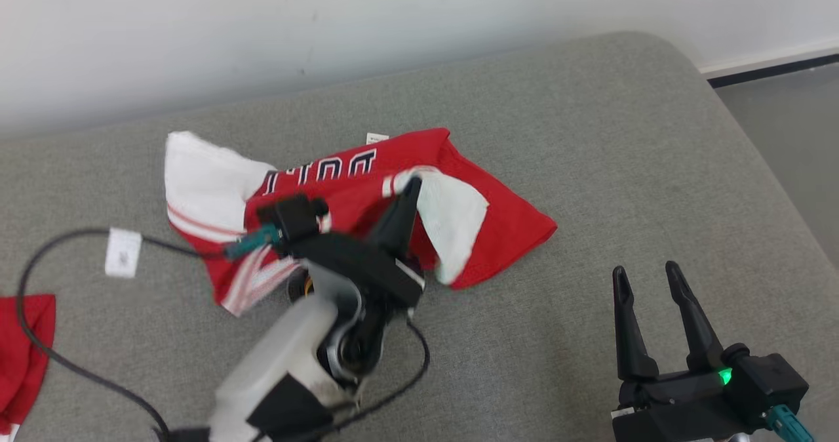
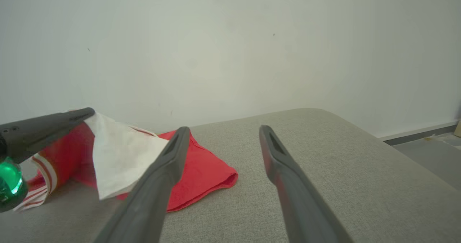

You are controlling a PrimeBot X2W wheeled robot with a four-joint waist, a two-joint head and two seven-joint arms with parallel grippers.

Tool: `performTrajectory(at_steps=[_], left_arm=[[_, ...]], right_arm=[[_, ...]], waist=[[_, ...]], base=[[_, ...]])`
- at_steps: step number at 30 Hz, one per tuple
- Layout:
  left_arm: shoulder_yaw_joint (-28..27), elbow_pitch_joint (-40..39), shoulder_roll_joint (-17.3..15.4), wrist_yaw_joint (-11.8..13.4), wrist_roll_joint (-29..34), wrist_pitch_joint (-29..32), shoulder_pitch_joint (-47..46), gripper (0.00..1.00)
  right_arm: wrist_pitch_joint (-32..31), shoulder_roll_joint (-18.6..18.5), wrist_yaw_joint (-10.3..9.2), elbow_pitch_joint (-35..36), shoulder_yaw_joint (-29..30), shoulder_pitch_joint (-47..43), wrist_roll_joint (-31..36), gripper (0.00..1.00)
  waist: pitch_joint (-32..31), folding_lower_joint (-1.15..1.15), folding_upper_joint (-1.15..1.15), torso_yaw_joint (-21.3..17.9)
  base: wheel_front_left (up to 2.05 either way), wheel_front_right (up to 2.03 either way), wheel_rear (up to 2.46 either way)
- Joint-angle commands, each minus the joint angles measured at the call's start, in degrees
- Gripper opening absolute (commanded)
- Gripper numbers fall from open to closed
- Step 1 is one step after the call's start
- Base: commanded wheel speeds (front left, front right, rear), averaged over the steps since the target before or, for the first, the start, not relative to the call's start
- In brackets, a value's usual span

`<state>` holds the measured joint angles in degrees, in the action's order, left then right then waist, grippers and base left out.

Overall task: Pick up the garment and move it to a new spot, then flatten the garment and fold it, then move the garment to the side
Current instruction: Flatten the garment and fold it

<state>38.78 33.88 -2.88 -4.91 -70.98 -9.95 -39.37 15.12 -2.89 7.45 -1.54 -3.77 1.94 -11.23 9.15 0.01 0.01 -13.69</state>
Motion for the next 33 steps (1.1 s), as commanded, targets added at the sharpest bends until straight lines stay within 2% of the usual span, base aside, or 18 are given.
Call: performTrajectory(at_steps=[1,4,9,12,14,17,20,23,26,28,30,31,33], left_arm=[[-0.83,-1.49,-0.31,0.12,-0.84,1.28,-2.91,0.0],[-2.53,-4.09,-0.73,1.39,-2.98,5.0,-7.41,0.0],[-7.14,-7.04,-0.58,4.87,-7.91,9.95,-16.05,0.0],[-7.59,-7.31,-0.76,5.69,-7.69,11.66,-21.56,0.0],[-7.21,-7.03,-0.81,5.24,-7.08,12.91,-25.21,0.0],[-7.58,-5.14,-0.68,3.11,-6.54,13.05,-30.7,0.0],[-7.83,-2.16,-0.72,-0.23,-5.59,11.78,-35.88,0.0],[-9.12,1.0,-0.64,-1.79,-6.44,10.29,-38.99,0.0],[-9.59,0.48,-0.73,-2.48,-9.61,12.25,-37.42,0.0],[-8.52,-5.09,-1.18,-2.72,-13.66,17.36,-33.1,0.0],[-8.2,-11.91,-4.96,-2.45,-18.28,22.57,-25.33,0.0],[-8.2,-11.91,-4.96,-2.45,-18.28,22.57,-25.33,0.0],[-7.36,-17.41,-9.13,-2.5,-21.16,26.96,-16.99,0.0]], right_arm=[[0.04,0.0,0.08,-0.14,-0.42,-0.91,-0.59,1.0],[0.04,-0.01,0.08,-0.13,-0.47,-1.46,-1.32,1.0],[0.04,-0.01,0.08,-0.36,-0.94,-2.22,-1.98,1.0],[0.05,-0.01,0.08,-0.49,-1.26,-2.06,-2.75,1.0],[0.04,-0.01,0.08,-0.53,-1.41,-1.87,-3.13,1.0],[0.04,0.0,0.08,-0.7,-1.34,-2.12,-3.42,1.0],[0.03,0.0,0.08,-1.07,-1.36,-2.88,-3.66,1.0],[0.04,0.01,0.08,-1.11,-1.21,-3.44,-3.25,1.0],[0.04,-0.03,0.08,-0.78,-0.19,-3.98,-2.95,1.0],[0.03,0.0,0.08,-0.36,0.62,-4.0,-2.79,1.0],[0.04,0.03,0.08,0.06,1.2,-3.87,-2.64,1.0],[0.04,0.03,0.08,0.06,1.2,-3.87,-2.64,1.0],[0.04,0.02,0.08,0.25,1.57,-4.05,-2.29,1.0]], waist=[[-1.89,-0.01,-0.01,-0.89],[-3.19,-0.01,-0.01,-1.63],[-4.66,-0.01,-0.01,-3.38],[-5.4,-0.01,-0.01,-5.61],[-5.68,-0.01,-0.01,-7.35],[-6.05,-0.01,-0.01,-9.6],[-6.54,-0.01,-0.01,-11.29],[-6.98,-0.01,-0.01,-11.87],[-7.17,-0.01,-0.01,-11.35],[-6.85,-0.01,-0.01,-10.31],[-6.46,-0.01,-0.01,-8.81],[-6.46,-0.01,-0.01,-8.81],[-6.07,-0.01,-0.01,-6.87]], base=[[0.0,0.0,0.0],[0.0,0.0,0.0],[0.0,0.0,0.0],[0.0,0.0,0.0],[0.0,0.0,0.0],[0.0,0.0,0.0],[0.0,0.0,0.0],[0.0,0.0,0.0],[0.0,0.0,0.0],[0.0,0.0,0.0],[0.0,0.0,0.0],[0.0,0.0,0.0],[0.0,0.0,0.0]])
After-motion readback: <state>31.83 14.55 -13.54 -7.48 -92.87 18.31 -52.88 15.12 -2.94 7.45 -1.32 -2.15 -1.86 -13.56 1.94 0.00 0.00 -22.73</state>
